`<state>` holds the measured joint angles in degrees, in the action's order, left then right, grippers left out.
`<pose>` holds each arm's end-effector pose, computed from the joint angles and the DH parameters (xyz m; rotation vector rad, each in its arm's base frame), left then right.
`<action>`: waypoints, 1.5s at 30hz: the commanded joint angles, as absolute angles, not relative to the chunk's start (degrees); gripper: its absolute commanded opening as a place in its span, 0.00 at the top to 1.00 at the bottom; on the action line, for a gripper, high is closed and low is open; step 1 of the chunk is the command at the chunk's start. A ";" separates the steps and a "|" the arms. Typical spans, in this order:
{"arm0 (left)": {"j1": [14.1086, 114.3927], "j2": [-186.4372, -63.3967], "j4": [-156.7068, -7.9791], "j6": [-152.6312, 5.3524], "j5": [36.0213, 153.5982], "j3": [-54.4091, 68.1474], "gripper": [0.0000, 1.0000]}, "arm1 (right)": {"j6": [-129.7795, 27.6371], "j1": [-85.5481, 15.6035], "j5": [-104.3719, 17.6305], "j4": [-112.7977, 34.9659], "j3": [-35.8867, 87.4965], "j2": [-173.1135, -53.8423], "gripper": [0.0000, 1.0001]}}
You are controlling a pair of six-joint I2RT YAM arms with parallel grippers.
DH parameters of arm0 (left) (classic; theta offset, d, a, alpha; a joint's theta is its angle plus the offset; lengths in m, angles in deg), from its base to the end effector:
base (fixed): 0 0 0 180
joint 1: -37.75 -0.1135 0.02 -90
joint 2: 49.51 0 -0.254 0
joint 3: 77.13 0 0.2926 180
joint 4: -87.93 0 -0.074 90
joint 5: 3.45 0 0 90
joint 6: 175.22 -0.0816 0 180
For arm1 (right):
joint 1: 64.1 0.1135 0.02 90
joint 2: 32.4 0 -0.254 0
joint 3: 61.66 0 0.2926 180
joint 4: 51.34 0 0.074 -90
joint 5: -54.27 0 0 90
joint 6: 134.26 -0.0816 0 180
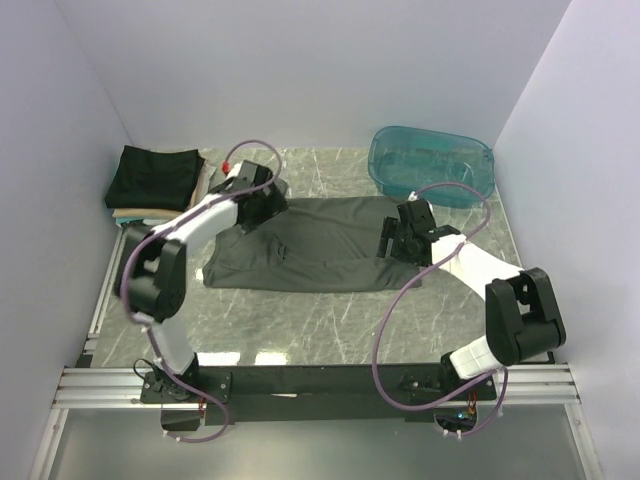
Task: Fold and stack the t-shirts
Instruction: Fold the tshirt
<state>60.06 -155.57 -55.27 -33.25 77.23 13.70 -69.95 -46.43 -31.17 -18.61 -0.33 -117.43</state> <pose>0.4377 -0.1653 0.1589 -0.7064 2.3947 -0.3562 0.3372 0.1006 0.1195 0.2099 2.5537 0.1907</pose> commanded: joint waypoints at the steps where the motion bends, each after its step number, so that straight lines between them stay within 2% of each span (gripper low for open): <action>1: 59.29 -144.63 -54.66 -32.14 73.36 5.24 0.01 | -70.45 -46.52 -28.70 -18.77 0.36 -113.52 0.10; 6: 57.44 -136.71 -59.49 -29.85 75.83 -9.46 0.01 | -70.19 -46.61 -32.56 -21.49 -1.84 -113.78 0.10; 13: 53.49 -136.87 -63.71 -28.45 79.16 -16.69 0.01 | -72.02 -46.87 -33.89 -23.87 -2.28 -118.26 0.09; 18: 53.05 -134.86 -61.70 -27.13 77.33 -21.86 0.01 | -74.66 -48.28 -35.29 -24.83 -8.07 -117.13 0.08; 26: 52.69 -124.84 -57.31 -22.82 75.65 -31.72 0.01 | -79.76 -49.33 -38.98 -24.57 -17.92 -109.49 0.05; 32: 52.69 -118.43 -52.56 -20.27 76.62 -36.29 0.01 | -83.89 -49.42 -38.37 -18.00 -23.54 -101.49 0.05; 38: 52.69 -112.19 -46.32 -18.17 76.27 -38.58 0.01 | -86.53 -49.42 -38.54 -10.88 -24.61 -91.91 0.04; 45: 52.78 -103.31 -38.41 -17.72 76.18 -35.16 0.01 | -87.24 -49.42 -39.49 -5.93 -24.25 -83.48 0.04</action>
